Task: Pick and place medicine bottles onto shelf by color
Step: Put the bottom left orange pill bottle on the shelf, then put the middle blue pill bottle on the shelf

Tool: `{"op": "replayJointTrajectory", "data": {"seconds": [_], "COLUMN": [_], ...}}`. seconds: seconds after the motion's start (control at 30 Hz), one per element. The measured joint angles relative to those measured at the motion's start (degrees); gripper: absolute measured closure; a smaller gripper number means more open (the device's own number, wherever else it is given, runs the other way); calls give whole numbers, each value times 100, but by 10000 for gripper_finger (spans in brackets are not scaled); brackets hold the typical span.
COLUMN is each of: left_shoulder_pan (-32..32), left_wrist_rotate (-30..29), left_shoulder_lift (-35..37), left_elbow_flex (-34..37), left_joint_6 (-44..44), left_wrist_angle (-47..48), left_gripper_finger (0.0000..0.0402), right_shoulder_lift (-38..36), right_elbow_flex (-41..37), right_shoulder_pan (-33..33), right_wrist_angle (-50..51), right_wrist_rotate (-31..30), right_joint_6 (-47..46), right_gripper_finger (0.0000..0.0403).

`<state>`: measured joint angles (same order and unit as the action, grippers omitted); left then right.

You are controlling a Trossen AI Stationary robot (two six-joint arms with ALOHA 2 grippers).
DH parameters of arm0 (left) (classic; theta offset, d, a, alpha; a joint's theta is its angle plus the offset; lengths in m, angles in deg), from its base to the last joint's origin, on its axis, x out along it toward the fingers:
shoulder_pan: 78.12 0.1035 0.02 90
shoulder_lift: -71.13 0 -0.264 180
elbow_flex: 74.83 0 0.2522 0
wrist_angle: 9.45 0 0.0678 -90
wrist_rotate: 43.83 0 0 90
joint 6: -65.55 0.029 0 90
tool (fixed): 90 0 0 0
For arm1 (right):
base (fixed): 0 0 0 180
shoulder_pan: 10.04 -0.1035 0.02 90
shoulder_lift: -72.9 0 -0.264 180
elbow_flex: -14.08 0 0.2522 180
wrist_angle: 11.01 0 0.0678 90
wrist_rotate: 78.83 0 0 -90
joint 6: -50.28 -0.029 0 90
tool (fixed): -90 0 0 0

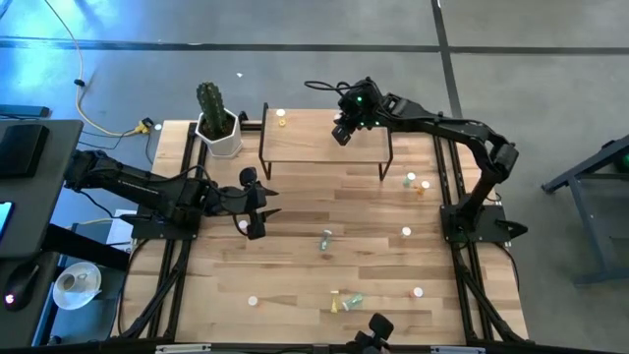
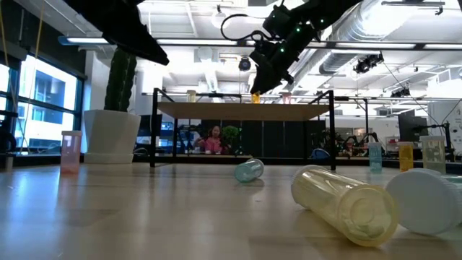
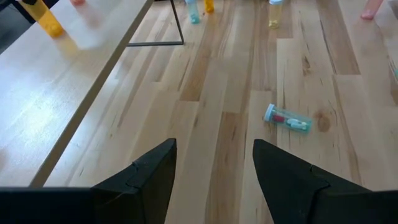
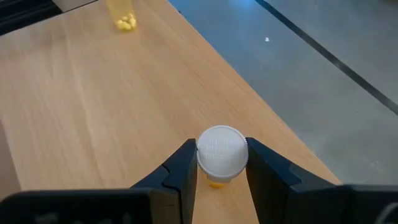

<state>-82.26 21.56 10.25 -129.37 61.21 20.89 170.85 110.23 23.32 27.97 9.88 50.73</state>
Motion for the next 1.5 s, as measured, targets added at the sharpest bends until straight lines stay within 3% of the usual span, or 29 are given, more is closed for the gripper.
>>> {"op": "replayJointTrajectory", "data": {"seconds": [0.47, 0.77, 1.03, 1.5], "left_shoulder_pan": [0, -2, -2, -2], "left_wrist_rotate": [1, 3, 3, 17], "left_shoulder_lift": [0, 0, 0, 0], "left_elbow_flex": [0, 0, 0, 0], "left_joint_6": [-17, -15, -13, -150], "left_wrist_angle": [2, 2, 2, 11], "left_gripper_finger": [200, 200, 200, 200], "right_shoulder_lift": [0, 13, 13, 7], "right_elbow_flex": [0, 0, 163, 1489], "right_shoulder_pan": [2, -2, -2, -108], "right_wrist_angle": [15, 30, 30, 1842], "right_wrist_rotate": [-4, -6, -4, -8], "right_joint_6": [24, 63, 107, 120], "right_gripper_finger": [299, 252, 246, 245]}}
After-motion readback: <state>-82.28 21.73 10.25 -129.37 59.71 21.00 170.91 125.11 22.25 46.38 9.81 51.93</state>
